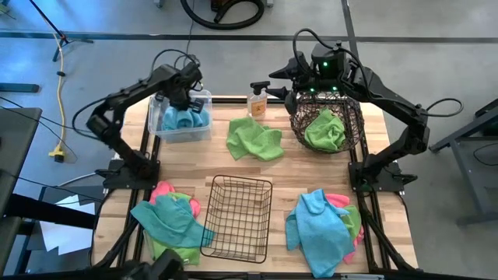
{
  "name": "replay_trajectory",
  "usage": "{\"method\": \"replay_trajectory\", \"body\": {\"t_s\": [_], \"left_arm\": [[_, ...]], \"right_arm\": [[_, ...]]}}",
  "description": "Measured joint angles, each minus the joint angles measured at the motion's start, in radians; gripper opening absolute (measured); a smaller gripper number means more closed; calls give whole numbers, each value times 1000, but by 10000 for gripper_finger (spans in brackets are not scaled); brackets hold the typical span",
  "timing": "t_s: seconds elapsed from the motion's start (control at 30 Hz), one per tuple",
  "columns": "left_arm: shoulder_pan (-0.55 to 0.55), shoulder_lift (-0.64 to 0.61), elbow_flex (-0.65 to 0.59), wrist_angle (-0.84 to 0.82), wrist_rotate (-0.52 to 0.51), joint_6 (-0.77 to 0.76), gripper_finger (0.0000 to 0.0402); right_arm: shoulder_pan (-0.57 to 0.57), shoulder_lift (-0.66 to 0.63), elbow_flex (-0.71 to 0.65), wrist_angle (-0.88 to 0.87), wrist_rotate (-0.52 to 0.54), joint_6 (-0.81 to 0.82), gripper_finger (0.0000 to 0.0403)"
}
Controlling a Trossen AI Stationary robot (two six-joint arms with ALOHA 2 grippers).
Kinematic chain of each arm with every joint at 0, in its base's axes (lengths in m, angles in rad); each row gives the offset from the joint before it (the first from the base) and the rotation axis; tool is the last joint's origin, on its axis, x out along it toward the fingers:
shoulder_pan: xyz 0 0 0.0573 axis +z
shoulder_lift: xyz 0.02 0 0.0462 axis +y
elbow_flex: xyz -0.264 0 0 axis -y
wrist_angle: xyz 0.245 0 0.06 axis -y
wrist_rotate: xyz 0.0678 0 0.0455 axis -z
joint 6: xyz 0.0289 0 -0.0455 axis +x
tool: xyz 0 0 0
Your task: Sort microfiber towel by color & place in baskets
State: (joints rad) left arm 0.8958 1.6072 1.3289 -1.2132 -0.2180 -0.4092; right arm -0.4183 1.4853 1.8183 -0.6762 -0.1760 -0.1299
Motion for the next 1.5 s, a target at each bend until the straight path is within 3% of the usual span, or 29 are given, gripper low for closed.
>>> {"method": "replay_trajectory", "body": {"t_s": [0.3,0.67,1.2,1.5], "left_arm": [[34,132,-63,14,87,-64,0],[27,137,-109,170,78,-165,6],[41,85,-113,162,118,-181,141],[94,-86,-113,166,111,-196,168]], "right_arm": [[0,0,0,0,0,44,252],[0,0,0,0,0,44,252],[0,0,0,0,1,-1,252],[0,0,0,1,1,-21,252]]}}
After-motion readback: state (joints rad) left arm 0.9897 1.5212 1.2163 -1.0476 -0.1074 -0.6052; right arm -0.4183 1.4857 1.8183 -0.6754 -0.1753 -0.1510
